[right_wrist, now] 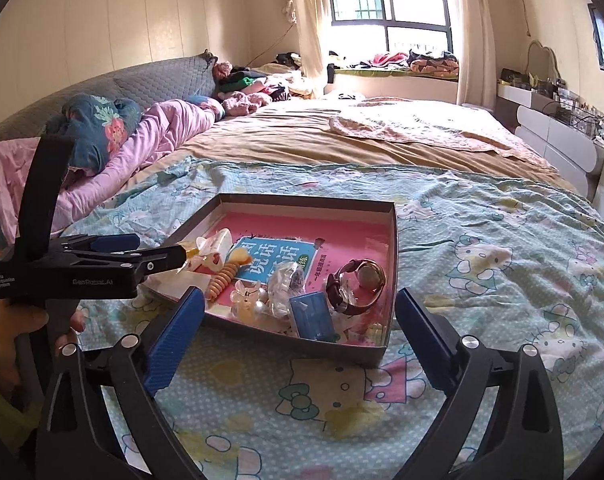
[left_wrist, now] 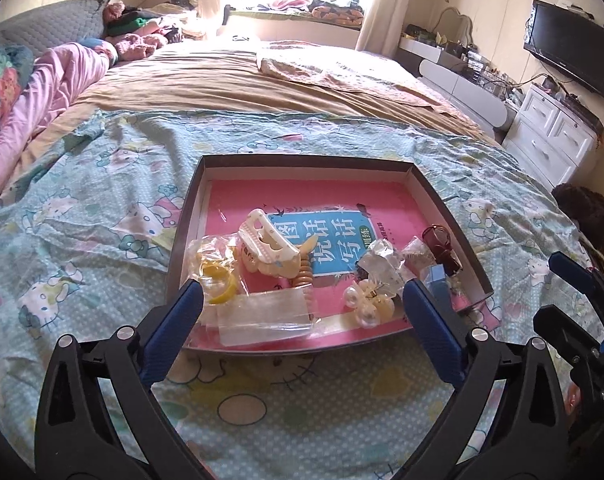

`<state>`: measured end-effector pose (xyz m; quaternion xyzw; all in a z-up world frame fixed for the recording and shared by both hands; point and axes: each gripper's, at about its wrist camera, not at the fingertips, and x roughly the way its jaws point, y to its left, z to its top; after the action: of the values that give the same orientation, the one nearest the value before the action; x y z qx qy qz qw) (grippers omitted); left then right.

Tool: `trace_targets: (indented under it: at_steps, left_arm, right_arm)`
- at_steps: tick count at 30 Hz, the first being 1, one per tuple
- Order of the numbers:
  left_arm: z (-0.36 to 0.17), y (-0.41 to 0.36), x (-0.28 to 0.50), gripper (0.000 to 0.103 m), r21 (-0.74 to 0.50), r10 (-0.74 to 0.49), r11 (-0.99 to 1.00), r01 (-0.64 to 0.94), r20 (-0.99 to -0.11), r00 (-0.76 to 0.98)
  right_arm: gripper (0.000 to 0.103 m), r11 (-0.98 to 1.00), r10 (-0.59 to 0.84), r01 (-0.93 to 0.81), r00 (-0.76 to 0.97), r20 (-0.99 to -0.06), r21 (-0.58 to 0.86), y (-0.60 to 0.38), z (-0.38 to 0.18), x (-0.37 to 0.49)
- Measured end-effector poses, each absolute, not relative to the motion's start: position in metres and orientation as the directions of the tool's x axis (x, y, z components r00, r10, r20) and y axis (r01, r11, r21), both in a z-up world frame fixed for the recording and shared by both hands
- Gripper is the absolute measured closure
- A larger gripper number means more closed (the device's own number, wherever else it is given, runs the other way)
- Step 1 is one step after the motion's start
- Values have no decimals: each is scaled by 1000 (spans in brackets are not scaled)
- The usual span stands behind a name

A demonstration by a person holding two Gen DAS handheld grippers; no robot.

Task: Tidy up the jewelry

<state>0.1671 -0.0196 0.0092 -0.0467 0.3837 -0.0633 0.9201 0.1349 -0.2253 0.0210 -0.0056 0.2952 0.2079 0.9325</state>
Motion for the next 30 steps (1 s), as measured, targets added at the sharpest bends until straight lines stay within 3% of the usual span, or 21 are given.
trace_targets:
  at_steps: [17, 30]
  left_arm:
    - [7, -12, 82, 9, -107, -124, 992, 69, -688, 715]
    - [-1, -10, 62, 9, -99, -106, 994, 52, -688, 718]
  right_arm:
    - [4, 919, 371, -376, 733, -570, 115, -225, 8, 82]
    - [4, 914, 375, -386, 694, -614, 123, -216, -4, 69]
